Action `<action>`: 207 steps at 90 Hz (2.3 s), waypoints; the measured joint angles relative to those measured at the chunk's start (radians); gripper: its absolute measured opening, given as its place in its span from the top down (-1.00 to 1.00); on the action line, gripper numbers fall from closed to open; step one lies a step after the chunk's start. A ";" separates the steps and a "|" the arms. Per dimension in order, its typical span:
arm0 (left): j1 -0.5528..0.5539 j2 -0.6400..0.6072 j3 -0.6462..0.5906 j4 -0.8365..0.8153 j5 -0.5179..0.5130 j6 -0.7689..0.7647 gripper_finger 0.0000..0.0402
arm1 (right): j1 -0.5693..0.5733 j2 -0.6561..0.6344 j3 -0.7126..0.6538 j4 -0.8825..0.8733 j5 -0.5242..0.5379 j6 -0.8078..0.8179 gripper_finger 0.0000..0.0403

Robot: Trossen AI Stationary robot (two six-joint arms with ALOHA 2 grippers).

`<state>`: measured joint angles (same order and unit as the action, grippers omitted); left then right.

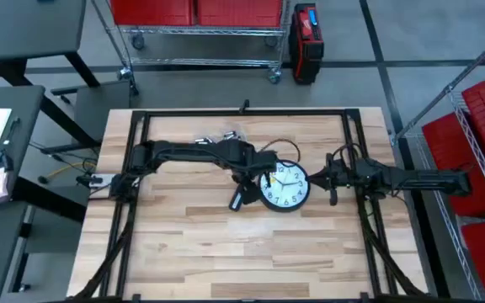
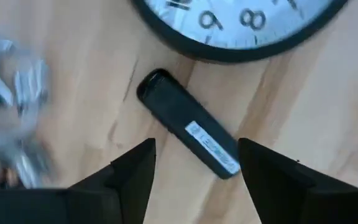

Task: Insert battery
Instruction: Open the remote battery cover

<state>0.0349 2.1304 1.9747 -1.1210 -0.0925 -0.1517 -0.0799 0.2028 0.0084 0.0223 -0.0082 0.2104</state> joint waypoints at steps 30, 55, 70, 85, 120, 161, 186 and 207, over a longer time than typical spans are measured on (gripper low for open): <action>0.002 -0.002 -0.227 0.270 0.068 0.499 -0.03 | 0.000 0.000 0.000 0.000 0.000 0.000 1.00; 0.009 -0.002 -0.354 0.473 0.088 0.646 -0.03 | 0.000 0.000 0.000 0.000 0.000 0.000 1.00; 0.047 -0.004 -0.357 0.446 0.097 0.531 -0.03 | 0.000 0.000 0.000 0.000 0.000 0.000 1.00; 0.094 -0.006 -0.354 0.367 0.098 0.307 -0.03 | 0.000 0.000 0.000 0.000 0.001 0.000 1.00; 0.121 -0.009 -0.357 0.122 0.083 0.070 -0.03 | 0.000 0.000 0.000 0.000 0.001 0.000 1.00; 0.118 -0.100 -0.350 0.109 0.062 0.599 -0.03 | 0.000 0.000 0.000 0.001 0.001 0.000 1.00; 0.070 -0.079 -0.453 0.053 0.066 0.403 -0.03 | 0.000 0.000 0.000 0.003 0.000 0.000 1.00; -0.013 -0.084 -0.559 0.153 0.064 0.153 -0.03 | 0.000 0.000 0.000 0.002 0.000 0.000 1.00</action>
<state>0.0219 2.0464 1.4155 -0.9677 -0.0281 0.0011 -0.0803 0.2028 0.0085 0.0246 -0.0078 0.2104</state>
